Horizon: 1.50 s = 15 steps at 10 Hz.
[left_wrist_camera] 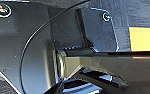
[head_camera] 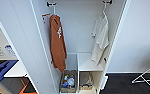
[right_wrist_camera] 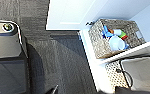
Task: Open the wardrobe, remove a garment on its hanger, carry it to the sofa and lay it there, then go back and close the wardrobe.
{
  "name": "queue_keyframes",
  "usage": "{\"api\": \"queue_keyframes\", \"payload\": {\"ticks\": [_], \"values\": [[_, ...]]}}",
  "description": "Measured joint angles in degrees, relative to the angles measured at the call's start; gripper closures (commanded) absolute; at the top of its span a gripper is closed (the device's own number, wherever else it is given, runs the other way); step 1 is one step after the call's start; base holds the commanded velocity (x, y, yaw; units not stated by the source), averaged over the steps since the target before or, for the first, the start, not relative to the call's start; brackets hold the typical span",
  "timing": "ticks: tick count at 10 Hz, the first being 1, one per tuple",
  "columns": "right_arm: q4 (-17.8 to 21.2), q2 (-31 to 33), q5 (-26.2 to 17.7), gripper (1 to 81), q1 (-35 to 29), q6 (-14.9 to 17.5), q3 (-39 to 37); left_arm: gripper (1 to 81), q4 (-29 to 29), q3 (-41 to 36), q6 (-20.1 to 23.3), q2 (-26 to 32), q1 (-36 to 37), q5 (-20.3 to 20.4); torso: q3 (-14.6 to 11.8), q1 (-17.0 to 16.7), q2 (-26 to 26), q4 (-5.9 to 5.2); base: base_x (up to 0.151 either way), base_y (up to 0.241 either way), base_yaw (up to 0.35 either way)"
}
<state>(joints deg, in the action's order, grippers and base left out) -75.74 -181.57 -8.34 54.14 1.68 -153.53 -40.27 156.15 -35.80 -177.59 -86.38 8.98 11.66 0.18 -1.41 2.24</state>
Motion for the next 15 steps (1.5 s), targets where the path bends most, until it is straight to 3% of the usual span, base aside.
{"api": "queue_keyframes", "payload": {"ticks": [3, 5, 7, 10, 15], "values": [[0.0, -0.02, -2.55, 1.0, -4.36, -0.59, 1.66, 1.0, 0.0, 0.0, -0.02, -0.02, 0.0, 0.0, 0.0, 0.0, 0.0, 0.0, 0.0, 0.0, 0.0], [0.0, -0.02, -4.67, 1.0, -8.12, -3.08, 1.9, 1.0, 0.0, 0.0, -0.02, -0.05, 0.02, 0.0, 0.02, 0.0, 0.02, 0.0, 0.0, 0.0, 0.0], [0.0, 0.01, -8.89, 1.0, -9.79, -7.38, 1.9, 1.0, 0.0, 0.0, -0.02, -0.05, 0.02, -0.01, 0.02, 0.02, 0.02, 0.0, 0.0, 0.0, 0.0], [0.0, 0.0, -11.31, 1.0, -10.51, -15.18, 1.88, 1.0, 0.0, 0.0, 0.0, -0.05, 0.0, 0.0, 0.04, 0.02, 0.02, 0.0, 0.0, 0.0, 0.0], [-0.05, 0.0, -13.35, 1.0, -8.94, -22.41, 1.73, 1.0, -0.02, 0.0, 0.0, -0.05, 0.02, 0.0, 0.04, 0.05, 0.02, 0.0, 0.0, 0.0, 0.0]]}}
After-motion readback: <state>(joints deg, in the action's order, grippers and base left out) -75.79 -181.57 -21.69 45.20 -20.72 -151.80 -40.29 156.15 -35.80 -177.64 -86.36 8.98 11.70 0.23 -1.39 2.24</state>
